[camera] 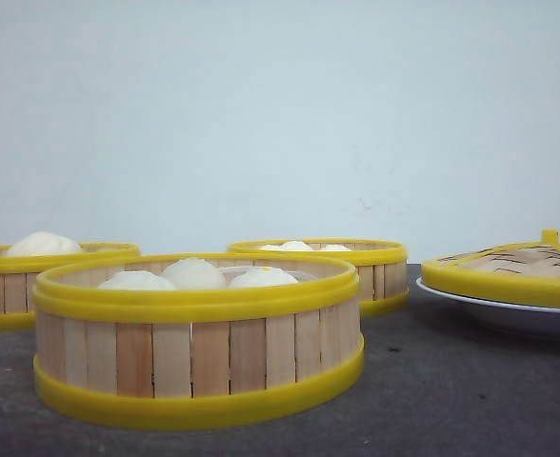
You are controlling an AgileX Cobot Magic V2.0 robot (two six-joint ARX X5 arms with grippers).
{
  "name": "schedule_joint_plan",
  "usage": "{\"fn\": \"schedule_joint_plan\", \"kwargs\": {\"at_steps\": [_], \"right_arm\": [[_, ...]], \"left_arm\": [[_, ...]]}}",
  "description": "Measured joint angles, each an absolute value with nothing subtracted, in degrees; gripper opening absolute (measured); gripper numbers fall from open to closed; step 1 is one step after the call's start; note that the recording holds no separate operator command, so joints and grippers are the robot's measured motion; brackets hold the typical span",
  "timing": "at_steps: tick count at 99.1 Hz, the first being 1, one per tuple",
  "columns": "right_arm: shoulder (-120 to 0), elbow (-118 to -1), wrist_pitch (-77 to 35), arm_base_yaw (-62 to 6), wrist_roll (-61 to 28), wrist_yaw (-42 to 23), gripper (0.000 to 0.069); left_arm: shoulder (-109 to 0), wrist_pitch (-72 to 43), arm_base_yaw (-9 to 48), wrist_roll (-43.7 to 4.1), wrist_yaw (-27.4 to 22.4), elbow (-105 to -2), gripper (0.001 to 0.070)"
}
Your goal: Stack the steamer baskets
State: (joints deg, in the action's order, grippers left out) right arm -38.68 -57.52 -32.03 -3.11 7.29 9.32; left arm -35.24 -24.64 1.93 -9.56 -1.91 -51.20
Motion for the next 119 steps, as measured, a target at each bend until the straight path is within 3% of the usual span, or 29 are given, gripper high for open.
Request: {"fn": "schedule_joint_plan", "kwargs": {"at_steps": [12,24,47,69,79,97,119], "right_arm": [[-38.87,-57.52,-32.01,-3.44,7.44,9.45,0.0422],[-39.7,-57.52,-31.53,-3.95,7.99,11.11,0.0514],[-49.04,-61.41,-30.57,-5.82,10.61,16.6,0.0528],[-68.14,-71.75,-31.22,-8.86,10.83,16.93,0.0525],[-77.78,-77.43,-31.38,-10.11,10.81,16.91,0.0484],[-93.34,-86.5,-31.48,-11.66,10.48,15.79,0.0455],[-106.48,-93.36,-31.46,-13.1,10.37,9.87,0.0454]], "left_arm": [[-35.64,-24.6,1.96,-8.99,-2.07,-51.2,0.0402],[-36.45,-24.64,1.96,-8.75,-4.4,-51.2,0.0461],[-37.1,-24.64,3.01,-8.78,-9.32,-51.2,0.0468],[-37.06,-24.64,4.14,-8.78,-14.17,-51.2,0.0469],[-37.01,-24.64,4.82,-9.23,-16.29,-51.2,0.0469],[-36.71,-24.67,5.65,-11.64,-17.28,-51.2,0.0469],[-35.09,-24.69,6.9,-12.86,-18.92,-51.2,0.0469]]}}
